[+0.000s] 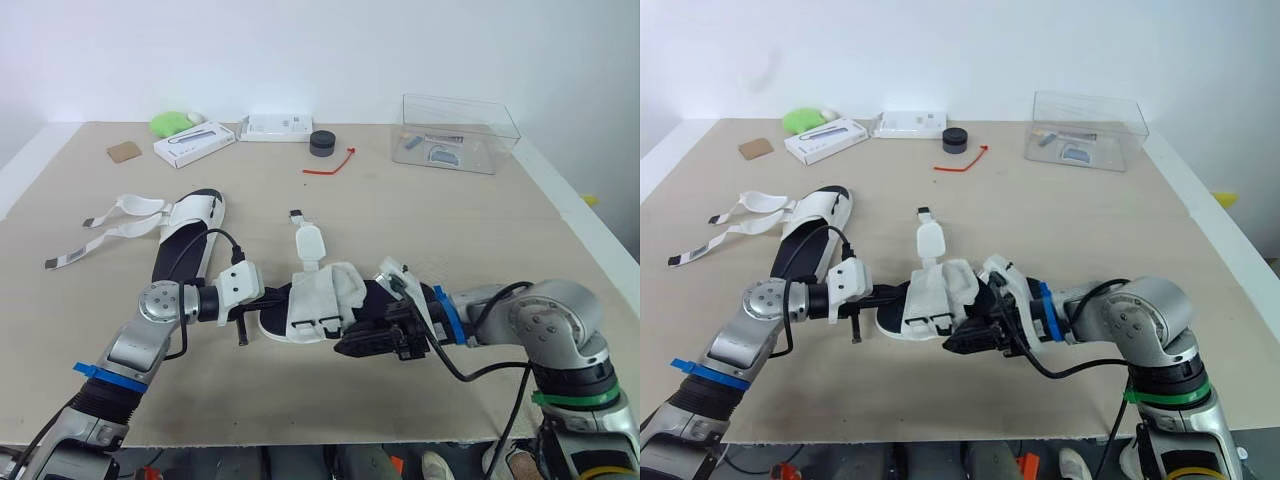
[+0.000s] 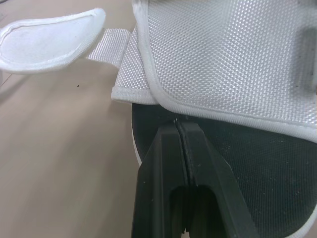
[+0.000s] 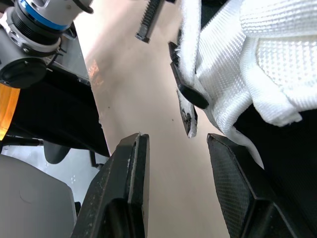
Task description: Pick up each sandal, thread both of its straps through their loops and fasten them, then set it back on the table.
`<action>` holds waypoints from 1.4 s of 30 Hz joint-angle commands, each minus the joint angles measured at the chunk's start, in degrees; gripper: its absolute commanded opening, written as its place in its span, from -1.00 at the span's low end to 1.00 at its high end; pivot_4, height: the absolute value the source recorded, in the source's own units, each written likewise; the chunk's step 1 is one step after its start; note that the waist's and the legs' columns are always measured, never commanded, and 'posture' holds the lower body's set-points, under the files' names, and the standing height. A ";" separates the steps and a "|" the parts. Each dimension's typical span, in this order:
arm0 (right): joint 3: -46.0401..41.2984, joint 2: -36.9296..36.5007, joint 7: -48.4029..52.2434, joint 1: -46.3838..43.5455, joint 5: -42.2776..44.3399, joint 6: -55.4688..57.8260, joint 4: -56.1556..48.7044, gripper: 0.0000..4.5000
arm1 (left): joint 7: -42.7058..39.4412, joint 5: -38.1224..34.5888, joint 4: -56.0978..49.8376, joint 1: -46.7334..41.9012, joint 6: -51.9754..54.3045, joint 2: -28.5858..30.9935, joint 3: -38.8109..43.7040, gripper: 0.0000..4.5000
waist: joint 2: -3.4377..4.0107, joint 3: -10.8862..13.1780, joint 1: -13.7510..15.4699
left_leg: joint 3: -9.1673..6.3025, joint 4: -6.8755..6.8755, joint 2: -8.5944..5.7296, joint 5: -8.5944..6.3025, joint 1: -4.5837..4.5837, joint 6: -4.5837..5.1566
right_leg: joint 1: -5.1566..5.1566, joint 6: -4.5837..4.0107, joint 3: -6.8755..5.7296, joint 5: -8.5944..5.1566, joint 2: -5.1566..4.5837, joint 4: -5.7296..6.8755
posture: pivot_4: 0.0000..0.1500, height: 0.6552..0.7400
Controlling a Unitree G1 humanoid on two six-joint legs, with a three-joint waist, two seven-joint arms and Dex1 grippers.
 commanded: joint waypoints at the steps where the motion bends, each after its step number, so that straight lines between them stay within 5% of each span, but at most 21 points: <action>1: -3.16 2.10 -1.93 -2.16 1.46 1.03 0.56 -0.08 | 1.28 1.56 1.01 -0.75 -0.42 -0.15 0.07 -1.00 | 0.00 0.00 0.00 | 0.01 0.01 0.00 0.00 0.00 0.00 | 0.00 0.00 0.02 0.02 -0.01 0.00 | 1.00 1.00; 22: -7.07 8.88 -9.15 -4.93 2.12 5.24 3.42 -0.08 | 2.96 1.74 2.47 -3.03 -1.90 -1.55 0.83 -1.00 | 0.00 0.00 -0.06 | 0.06 0.02 -0.01 -0.01 -0.08 0.01 | -0.05 -0.19 0.05 0.16 0.00 -0.01 | 1.00 1.00; 27: -6.91 8.27 -9.79 -4.38 2.80 5.24 4.07 -0.97 | 3.01 1.76 2.24 -2.72 -2.00 -1.58 0.68 -1.00 | 0.01 0.01 -0.06 | 0.06 0.02 -0.02 -0.01 -0.09 0.02 | -0.05 -0.18 0.05 0.15 -0.02 -0.02 | 1.00 1.00; 42: -2.27 -2.60 -9.42 5.24 15.38 5.24 -3.68 -0.97 | 2.99 1.85 1.92 -2.15 -1.56 -1.35 0.53 -1.00 | 0.01 0.01 -0.01 | -0.08 0.04 -0.05 -0.07 -0.27 0.11 | -0.09 -0.10 -0.09 0.09 -0.07 -0.10 | 1.00 1.00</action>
